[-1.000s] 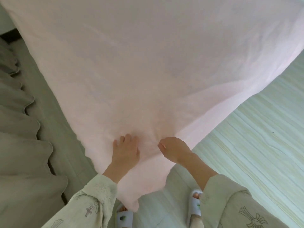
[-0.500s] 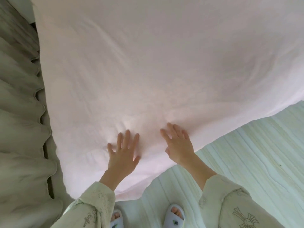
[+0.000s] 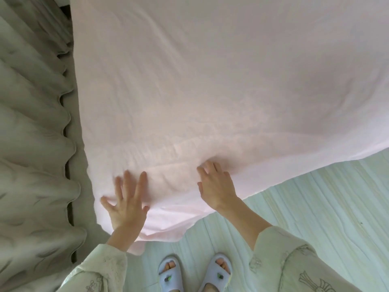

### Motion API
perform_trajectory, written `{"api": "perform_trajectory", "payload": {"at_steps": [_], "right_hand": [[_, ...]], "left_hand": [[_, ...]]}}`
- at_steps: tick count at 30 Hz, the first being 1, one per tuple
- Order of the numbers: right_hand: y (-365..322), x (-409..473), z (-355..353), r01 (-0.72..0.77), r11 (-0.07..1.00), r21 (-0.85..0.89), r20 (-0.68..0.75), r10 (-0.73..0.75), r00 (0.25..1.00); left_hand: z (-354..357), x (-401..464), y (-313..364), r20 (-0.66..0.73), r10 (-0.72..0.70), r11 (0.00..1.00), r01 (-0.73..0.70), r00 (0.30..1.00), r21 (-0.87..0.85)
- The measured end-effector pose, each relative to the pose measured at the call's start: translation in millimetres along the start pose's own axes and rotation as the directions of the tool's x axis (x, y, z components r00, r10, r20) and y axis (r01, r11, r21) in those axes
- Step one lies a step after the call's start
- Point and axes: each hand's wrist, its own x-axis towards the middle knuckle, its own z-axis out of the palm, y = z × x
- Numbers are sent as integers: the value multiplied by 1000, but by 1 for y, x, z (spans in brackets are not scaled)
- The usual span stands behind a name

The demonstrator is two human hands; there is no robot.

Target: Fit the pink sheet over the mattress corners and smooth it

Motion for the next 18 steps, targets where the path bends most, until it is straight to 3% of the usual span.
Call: {"api": "perform_trajectory", "payload": {"at_steps": [3, 4, 6, 8, 9, 11, 18], "right_hand": [[-31, 3, 6, 60, 998, 27, 12, -60, 998], [-40, 4, 8, 89, 996, 24, 15, -90, 996], [-52, 6, 14, 112, 994, 13, 80, -112, 990], [-59, 7, 15, 89, 996, -17, 144, -86, 986], [-59, 7, 16, 78, 996, -34, 157, -72, 985], [-62, 6, 18, 71, 996, -61, 203, -57, 977], [-70, 7, 24, 24, 993, -115, 241, 5, 971]], "left_hand": [[8, -9, -31, 61, -193, 953, 202, 979, -224], [10, -11, -38, 104, -257, 885, 277, 961, -374], [12, -9, -45, 245, -341, 631, 414, 908, -656], [13, -8, -46, 360, -382, 438, 509, 851, -740], [13, -7, -44, 392, -394, 394, 538, 831, -745], [17, -7, -48, 422, -410, 400, 575, 809, -714], [31, -14, -82, 446, -402, 604, 597, 800, -528]]}}
